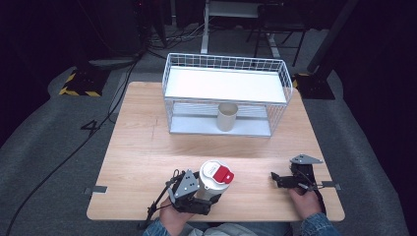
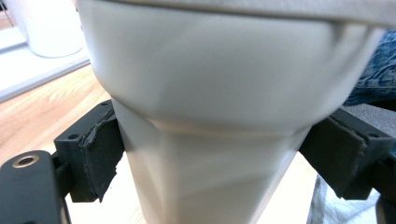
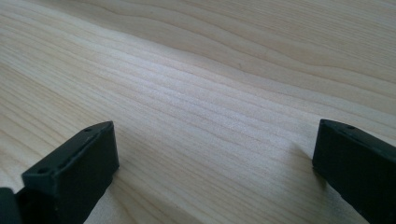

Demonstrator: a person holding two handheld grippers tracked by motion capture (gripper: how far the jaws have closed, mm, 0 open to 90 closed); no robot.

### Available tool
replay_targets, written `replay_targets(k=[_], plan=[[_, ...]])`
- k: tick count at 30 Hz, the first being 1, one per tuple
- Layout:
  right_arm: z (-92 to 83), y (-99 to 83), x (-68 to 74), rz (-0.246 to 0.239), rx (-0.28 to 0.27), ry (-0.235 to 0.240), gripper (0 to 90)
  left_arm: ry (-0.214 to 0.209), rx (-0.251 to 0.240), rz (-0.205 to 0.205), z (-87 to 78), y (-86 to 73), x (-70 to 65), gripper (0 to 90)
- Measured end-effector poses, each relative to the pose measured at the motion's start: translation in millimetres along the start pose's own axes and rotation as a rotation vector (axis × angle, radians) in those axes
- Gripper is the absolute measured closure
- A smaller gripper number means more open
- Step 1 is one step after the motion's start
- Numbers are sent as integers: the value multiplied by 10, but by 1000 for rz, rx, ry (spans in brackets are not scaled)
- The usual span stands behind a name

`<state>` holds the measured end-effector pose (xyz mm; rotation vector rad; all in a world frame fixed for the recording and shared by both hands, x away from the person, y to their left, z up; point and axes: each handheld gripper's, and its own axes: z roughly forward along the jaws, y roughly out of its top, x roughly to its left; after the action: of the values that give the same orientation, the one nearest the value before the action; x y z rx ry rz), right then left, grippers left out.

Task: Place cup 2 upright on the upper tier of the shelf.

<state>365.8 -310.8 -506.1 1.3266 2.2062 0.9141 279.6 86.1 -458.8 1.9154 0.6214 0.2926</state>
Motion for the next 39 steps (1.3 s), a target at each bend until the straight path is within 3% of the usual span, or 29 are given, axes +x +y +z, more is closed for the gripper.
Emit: replay_targets(k=[22,39], plan=[[2,2,3,3,0,-2,3,0,-82,7,-195,348,84,133],[8,7,13,5,-2,-8,4,-12,-124,24,-345,821,234,133]])
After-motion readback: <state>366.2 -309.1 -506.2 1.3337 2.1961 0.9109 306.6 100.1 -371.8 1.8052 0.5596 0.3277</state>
